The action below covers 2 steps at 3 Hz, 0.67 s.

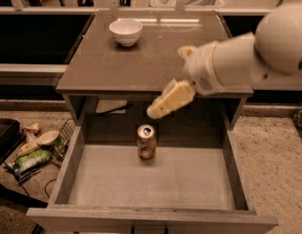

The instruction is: Place orange can into top drawer

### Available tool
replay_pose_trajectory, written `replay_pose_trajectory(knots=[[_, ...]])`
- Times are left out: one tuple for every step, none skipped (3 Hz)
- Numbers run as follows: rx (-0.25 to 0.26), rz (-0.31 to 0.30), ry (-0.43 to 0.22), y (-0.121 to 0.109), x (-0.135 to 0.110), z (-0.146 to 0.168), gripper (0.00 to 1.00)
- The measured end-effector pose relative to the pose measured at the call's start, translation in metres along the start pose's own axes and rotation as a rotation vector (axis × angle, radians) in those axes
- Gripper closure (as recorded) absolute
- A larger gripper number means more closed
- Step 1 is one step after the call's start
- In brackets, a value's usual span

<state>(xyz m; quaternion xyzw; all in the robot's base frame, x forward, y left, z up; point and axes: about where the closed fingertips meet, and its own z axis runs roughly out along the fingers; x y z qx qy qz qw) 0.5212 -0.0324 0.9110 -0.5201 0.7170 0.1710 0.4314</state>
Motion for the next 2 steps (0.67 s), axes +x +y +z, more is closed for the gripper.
replay_pose_trajectory(knots=[[0.092,-0.067,0.099,-0.037,-0.048,-0.029,0.00],[0.169,-0.125,0.188,-0.052,-0.076,-0.031,0.00]])
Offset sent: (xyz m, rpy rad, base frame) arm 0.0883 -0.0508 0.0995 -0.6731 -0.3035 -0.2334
